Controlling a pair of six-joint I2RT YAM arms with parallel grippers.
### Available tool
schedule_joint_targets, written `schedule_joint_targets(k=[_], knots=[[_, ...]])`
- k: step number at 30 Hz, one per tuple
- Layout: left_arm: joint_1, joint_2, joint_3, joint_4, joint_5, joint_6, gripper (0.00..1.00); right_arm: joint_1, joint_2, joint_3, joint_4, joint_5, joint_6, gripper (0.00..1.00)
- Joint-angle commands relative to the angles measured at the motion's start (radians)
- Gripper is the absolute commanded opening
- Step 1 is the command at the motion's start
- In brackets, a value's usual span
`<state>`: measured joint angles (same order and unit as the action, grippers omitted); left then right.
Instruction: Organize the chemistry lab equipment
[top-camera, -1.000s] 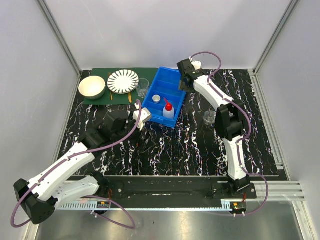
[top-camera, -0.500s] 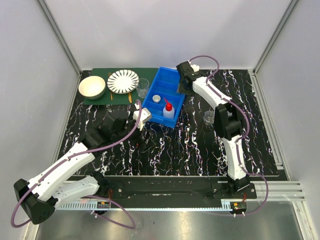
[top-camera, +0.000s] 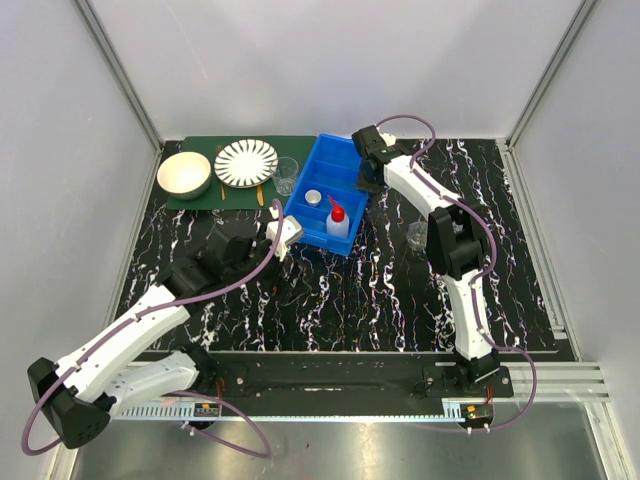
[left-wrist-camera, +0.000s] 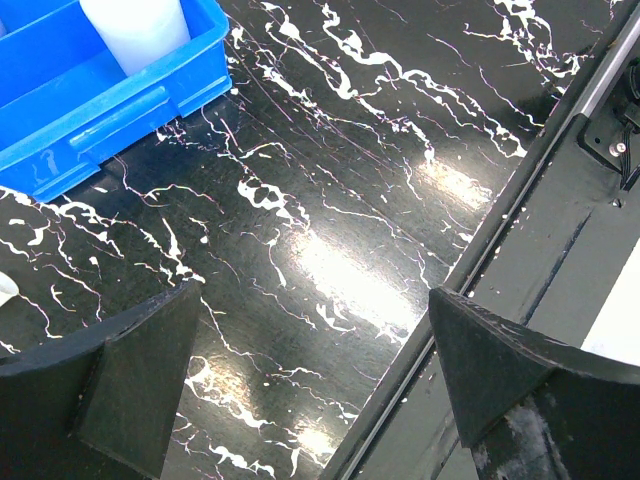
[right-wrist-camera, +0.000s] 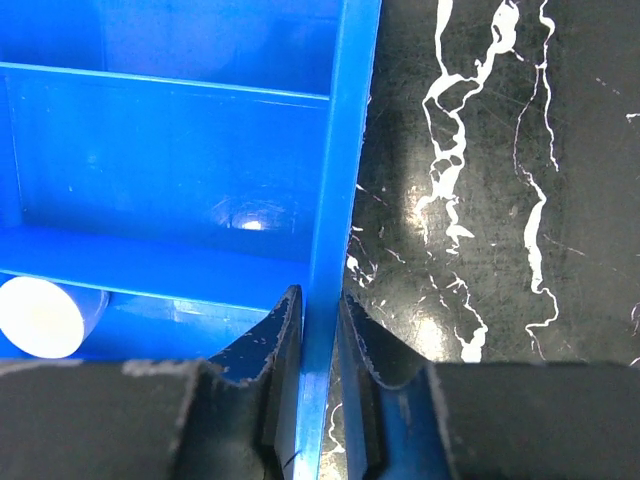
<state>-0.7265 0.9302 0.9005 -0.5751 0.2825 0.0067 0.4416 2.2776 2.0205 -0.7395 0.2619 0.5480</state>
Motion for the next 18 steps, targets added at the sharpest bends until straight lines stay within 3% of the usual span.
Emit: schedule_joint_targets(k=[1, 7, 14, 18], knots=[[-0.001, -0.007, 0.002, 0.029, -0.003, -0.005, 0.99, 0.006, 0.013, -0.008, 0.009, 0.0, -0.011, 0.22], [-0.001, -0.005, 0.002, 0.029, -0.005, -0.004, 0.99, 0.005, 0.013, -0.02, 0.008, 0.008, -0.017, 0.0], [-0.001, -0.005, 0.002, 0.03, -0.006, -0.004, 0.99, 0.006, -0.026, -0.078, 0.015, -0.001, -0.046, 0.0], [-0.001, -0.007, 0.002, 0.03, -0.011, -0.002, 0.99, 0.006, -0.098, -0.216, 0.06, -0.006, -0.068, 0.0]])
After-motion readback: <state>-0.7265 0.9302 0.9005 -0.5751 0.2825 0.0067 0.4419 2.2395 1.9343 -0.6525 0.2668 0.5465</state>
